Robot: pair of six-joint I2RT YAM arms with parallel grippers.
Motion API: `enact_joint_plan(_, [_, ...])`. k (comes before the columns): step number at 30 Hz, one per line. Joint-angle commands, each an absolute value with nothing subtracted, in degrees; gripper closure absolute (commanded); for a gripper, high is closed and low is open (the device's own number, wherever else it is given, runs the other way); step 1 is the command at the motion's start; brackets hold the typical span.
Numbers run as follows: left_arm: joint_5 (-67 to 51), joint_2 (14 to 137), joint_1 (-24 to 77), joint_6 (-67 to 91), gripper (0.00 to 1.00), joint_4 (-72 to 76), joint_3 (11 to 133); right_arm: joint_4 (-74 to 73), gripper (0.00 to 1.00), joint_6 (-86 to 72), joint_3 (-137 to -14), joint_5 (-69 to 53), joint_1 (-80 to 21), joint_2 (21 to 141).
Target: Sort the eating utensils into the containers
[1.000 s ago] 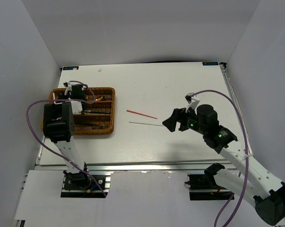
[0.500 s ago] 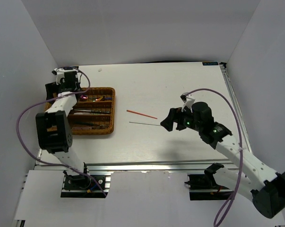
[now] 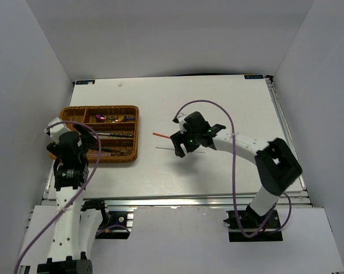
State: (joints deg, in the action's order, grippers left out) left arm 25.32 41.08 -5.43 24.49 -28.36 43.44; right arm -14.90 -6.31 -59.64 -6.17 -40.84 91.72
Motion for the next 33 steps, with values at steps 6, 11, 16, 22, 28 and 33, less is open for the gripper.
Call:
enact_joint_plan(6, [20.2,31.5,-3.2,25.6,0.02,-27.6,38.9,-23.5,0.19,12.4,-80.2,-4.6,-43.8,109.6])
enact_joint_plan(11, [20.7,34.5,-2.3,25.4,0.02,-28.0,39.6,-28.9,0.21,16.9,-87.2,-9.2,-44.9,117.3])
enact_joint_plan(16, [20.4,35.1,-2.3,25.2,0.02,-28.0,39.8,-29.0,0.23,19.6,-88.8,-9.7,-46.8,121.5])
enact_joint_plan(22, [19.9,34.5,-2.3,25.0,0.02,-27.6,39.6,-31.1,0.49,20.3,-90.1,-11.2,-46.9,126.4])
enact_joint_plan(28, [20.1,34.6,-2.4,25.0,0.02,-27.9,39.8,-27.3,0.86,16.6,-82.7,-12.4,-49.1,124.2])
enact_joint_plan(33, [19.3,33.1,-2.4,24.9,0.02,-27.4,39.6,-23.3,0.97,12.9,-76.7,-6.0,-52.1,121.6])
